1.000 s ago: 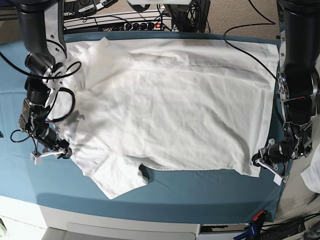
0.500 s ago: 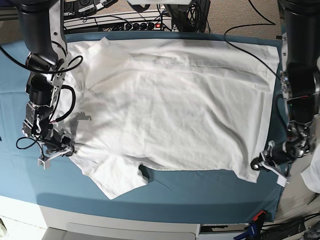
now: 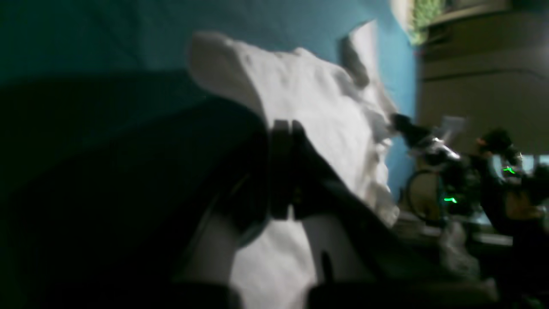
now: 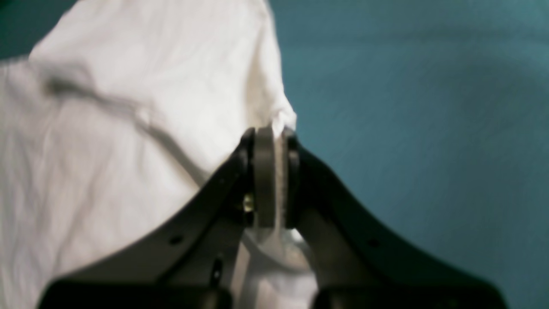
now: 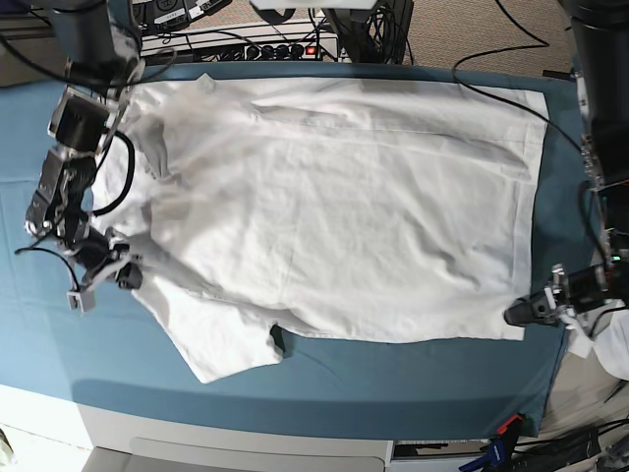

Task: Fold the T-shirt properly
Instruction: 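Lift the grasped edge and fold it over onto the shirt's other half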

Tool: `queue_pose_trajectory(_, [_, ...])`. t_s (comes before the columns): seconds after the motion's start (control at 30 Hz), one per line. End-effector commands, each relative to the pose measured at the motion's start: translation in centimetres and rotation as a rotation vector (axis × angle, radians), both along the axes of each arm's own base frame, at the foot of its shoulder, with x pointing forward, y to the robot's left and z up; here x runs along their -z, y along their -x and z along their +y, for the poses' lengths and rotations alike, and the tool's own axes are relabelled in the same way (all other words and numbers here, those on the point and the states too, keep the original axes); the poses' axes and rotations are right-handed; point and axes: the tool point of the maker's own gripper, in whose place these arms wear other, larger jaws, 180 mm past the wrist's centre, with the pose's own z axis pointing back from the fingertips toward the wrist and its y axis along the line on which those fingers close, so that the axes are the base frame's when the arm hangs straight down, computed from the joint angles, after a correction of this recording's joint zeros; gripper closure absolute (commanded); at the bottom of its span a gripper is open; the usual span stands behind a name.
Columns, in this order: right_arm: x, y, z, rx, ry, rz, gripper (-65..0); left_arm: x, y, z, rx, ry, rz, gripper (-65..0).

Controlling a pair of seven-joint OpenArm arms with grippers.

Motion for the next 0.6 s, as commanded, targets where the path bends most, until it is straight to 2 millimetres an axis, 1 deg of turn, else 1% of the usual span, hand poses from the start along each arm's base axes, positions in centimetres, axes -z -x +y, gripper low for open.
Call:
queue_pose_trajectory(0.0, [-2.4,-0.4,-1.2,0.001,0.028,-0.059,0.0,-3.0,-0.9,1.7,-0.019,0.008,-0.075,0.0])
queue_pose_trajectory(0.07, [-2.4,1.2,-1.3,-0.02,0.061,-0.042,0.0,-3.6,0.1,3.0,-0.004,0.006,-0.063,0.0])
queue_pose_trajectory(0.1, [-2.4,2.0,-1.6,-0.029,0.085,-0.034,0.0,-3.5,0.8,3.7,0.011,-0.013,-0.044,0.0])
queue_pose_trajectory(0.17, [-2.7,3.3,-2.2,-0.045,0.143,-0.028,0.0,-3.8,1.4,5.6,-0.016,-0.039,-0.041,0.0])
queue_pose_trajectory(0.27, [-2.9,5.3,-3.2,-0.071,0.228,0.003,0.0,-3.7,2.6,8.1,-0.053,-0.074,-0.022,0.0])
queue_pose_trajectory(0.4, [-3.0,7.8,-4.7,-0.065,0.292,0.035,0.0,-2.1,4.8,10.3,-0.082,-0.108,0.035,0.0])
queue_pose_trajectory(0.47, [-3.0,8.9,-5.6,-0.034,0.296,0.037,0.0,-0.8,6.0,10.6,-0.085,-0.115,0.07,0.0])
queue_pose_trajectory(0.57, [-2.9,10.8,-7.4,0.037,0.276,0.046,0.0,1.2,7.6,10.6,-0.081,-0.118,0.124,0.0])
